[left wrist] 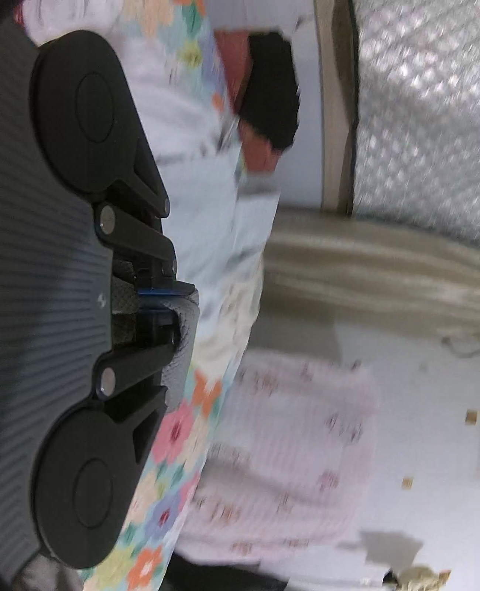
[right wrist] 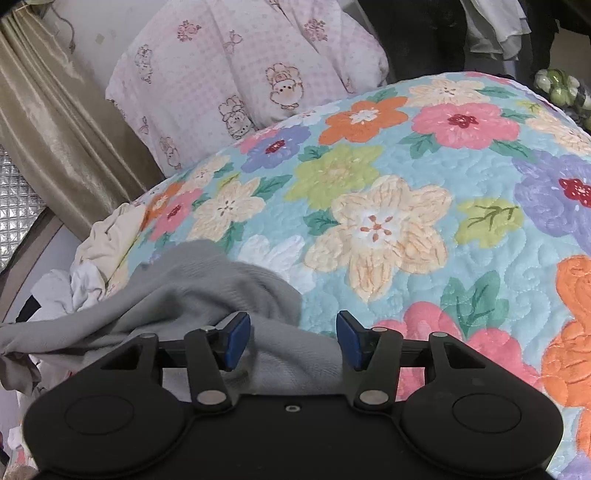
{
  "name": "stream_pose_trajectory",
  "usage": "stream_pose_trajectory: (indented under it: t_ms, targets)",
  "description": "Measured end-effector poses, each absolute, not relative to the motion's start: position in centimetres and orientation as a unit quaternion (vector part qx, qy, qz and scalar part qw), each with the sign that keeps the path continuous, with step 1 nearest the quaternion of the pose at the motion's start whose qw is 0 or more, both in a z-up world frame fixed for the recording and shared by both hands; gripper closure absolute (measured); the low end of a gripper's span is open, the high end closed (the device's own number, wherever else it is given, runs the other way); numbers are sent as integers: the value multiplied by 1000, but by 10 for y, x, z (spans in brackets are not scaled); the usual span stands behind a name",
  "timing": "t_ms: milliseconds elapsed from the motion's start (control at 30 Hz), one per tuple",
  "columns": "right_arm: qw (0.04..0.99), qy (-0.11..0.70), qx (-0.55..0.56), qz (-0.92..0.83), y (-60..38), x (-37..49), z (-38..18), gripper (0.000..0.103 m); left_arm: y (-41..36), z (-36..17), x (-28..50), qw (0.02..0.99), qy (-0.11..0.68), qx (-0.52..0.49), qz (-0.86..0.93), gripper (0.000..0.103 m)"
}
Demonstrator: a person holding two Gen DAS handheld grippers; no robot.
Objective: Fold clothes
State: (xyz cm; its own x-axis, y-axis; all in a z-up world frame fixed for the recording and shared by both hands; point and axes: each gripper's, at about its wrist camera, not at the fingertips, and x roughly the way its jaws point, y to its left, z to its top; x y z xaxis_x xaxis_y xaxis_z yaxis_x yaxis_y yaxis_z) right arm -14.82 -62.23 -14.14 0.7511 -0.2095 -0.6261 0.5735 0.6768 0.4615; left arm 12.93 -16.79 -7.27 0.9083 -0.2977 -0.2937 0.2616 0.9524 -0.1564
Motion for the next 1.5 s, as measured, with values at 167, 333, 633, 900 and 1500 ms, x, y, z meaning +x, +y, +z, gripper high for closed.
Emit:
stream_pose_trajectory:
  t_ms: [167, 333, 633, 900, 1500]
  targets:
    - [887, 271, 322, -190, -614, -139, -132, 45, -149, -59, 130, 991, 113, -36, -69, 97]
    - [916, 251, 279, -144, -602, -113, -95, 43, -128, -73, 158, 974, 190, -78, -98, 97]
    - [903, 379, 185, -86, -579, 29, -126, 15, -126, -85, 173, 960, 230, -84, -135, 97]
    - [917, 391, 70, -33, -511, -1, -128, 93, -110, -72, 141, 954, 256, -40, -150, 97]
    - [935, 333, 47, -114, -593, -37, -44, 97, -293, 25, 238, 958, 132, 140, -211, 97]
